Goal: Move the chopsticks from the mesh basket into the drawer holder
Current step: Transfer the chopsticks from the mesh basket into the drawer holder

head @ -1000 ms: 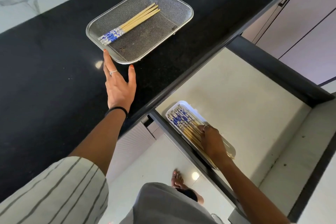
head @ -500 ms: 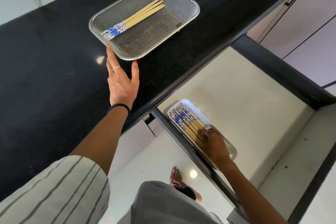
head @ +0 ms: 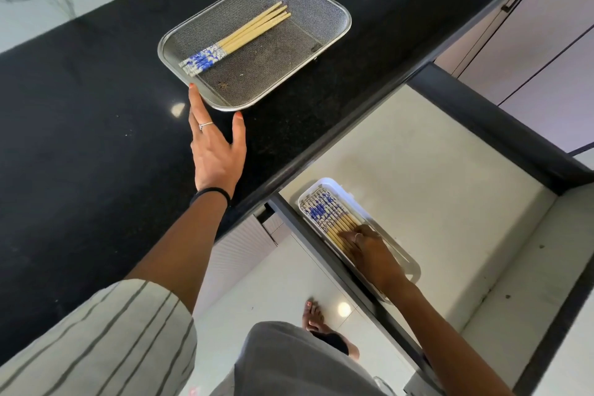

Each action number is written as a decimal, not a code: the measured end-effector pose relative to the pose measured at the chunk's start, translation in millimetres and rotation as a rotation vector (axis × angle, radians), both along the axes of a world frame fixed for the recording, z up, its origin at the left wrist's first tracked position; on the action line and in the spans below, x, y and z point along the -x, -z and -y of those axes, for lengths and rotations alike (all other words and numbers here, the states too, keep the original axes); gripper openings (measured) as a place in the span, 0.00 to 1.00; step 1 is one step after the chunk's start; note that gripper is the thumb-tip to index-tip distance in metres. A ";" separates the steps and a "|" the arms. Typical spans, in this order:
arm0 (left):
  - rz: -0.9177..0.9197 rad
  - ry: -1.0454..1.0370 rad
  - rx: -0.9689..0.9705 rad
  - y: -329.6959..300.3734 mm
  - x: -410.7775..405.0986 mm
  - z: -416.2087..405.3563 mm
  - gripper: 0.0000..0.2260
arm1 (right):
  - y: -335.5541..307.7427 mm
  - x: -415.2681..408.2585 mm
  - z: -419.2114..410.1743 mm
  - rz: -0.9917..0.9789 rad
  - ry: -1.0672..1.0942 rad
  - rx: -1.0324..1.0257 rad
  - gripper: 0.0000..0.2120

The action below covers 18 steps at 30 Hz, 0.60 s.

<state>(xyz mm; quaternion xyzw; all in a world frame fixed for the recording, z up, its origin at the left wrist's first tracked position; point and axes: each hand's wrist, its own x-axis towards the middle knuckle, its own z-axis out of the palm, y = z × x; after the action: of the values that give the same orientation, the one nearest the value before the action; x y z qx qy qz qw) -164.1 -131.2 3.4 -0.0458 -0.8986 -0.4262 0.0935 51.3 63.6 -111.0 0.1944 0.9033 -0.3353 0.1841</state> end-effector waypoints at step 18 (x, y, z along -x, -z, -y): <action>-0.002 -0.014 -0.001 2.1 1.7 -0.3 0.35 | 1.5 -10.9 -8.1 -0.102 -0.094 0.003 0.14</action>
<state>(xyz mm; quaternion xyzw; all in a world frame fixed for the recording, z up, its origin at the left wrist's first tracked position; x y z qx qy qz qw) -165.9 -130.8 1.3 -0.0400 -0.8987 -0.4257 0.0976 62.1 71.7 -112.4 0.1342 0.9192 -0.3368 0.1538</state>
